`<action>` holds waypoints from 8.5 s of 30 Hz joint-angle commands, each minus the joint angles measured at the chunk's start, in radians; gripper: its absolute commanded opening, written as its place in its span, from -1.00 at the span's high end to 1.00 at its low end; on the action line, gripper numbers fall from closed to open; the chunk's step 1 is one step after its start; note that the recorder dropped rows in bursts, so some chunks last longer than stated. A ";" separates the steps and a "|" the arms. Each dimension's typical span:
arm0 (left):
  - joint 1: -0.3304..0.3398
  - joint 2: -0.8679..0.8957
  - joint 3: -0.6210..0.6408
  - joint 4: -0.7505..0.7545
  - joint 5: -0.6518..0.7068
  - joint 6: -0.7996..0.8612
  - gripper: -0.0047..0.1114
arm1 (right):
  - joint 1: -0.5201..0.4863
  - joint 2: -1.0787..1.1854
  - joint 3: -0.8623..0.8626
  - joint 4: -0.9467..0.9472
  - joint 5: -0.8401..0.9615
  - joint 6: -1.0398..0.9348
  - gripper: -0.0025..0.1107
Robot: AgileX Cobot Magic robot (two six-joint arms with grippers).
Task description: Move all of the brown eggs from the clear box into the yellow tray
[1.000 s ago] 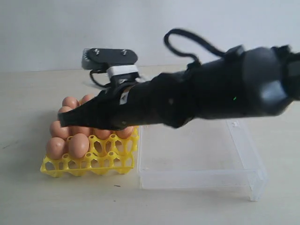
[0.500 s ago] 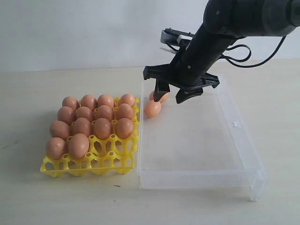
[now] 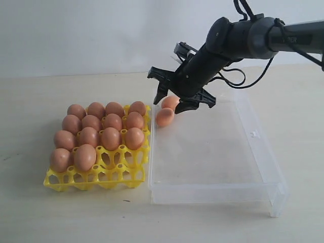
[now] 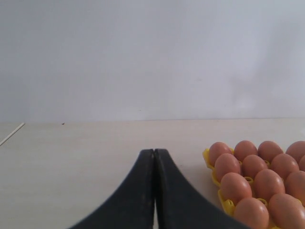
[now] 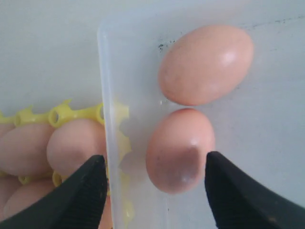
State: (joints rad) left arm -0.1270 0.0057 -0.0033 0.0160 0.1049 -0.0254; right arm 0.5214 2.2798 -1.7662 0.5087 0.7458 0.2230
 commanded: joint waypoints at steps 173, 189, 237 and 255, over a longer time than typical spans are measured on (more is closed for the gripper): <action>-0.003 -0.006 0.003 -0.007 -0.002 -0.004 0.92 | -0.059 0.024 0.063 0.094 -0.262 0.279 -0.26; -0.003 -0.006 0.003 -0.007 -0.002 -0.004 0.92 | -0.057 0.074 0.061 0.171 -0.335 0.278 -0.06; -0.003 -0.006 0.003 -0.007 -0.002 -0.004 0.92 | -0.050 0.099 0.061 0.352 -0.353 0.277 -0.16; -0.003 -0.006 0.003 -0.007 -0.002 -0.004 0.92 | -0.050 0.132 0.061 0.287 -0.240 0.272 -0.05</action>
State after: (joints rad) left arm -0.1270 0.0057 -0.0033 0.0160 0.1049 -0.0254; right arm 0.4638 2.3918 -1.7226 0.8802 0.4373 0.5038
